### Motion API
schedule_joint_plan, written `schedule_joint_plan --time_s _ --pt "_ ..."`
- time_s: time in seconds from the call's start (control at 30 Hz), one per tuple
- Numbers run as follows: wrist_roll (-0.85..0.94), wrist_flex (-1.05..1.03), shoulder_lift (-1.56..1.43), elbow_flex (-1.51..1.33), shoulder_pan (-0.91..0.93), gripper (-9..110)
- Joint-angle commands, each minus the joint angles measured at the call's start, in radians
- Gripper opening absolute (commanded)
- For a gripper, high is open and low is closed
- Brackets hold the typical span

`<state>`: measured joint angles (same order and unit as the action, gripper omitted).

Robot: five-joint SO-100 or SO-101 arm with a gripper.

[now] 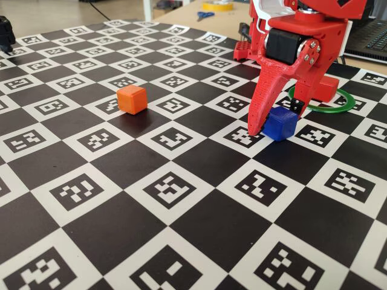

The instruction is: Grab the red cube then put it in the green circle then put the blue cube on top and finally the orange cube on top

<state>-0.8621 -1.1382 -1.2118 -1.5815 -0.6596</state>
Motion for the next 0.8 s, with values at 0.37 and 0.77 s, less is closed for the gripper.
schedule_joint_plan --time_s 0.37,0.77 --pt "-0.003 0.064 -0.097 -0.012 0.017 24" --pt "-0.002 0.084 -0.097 -0.026 0.034 16"
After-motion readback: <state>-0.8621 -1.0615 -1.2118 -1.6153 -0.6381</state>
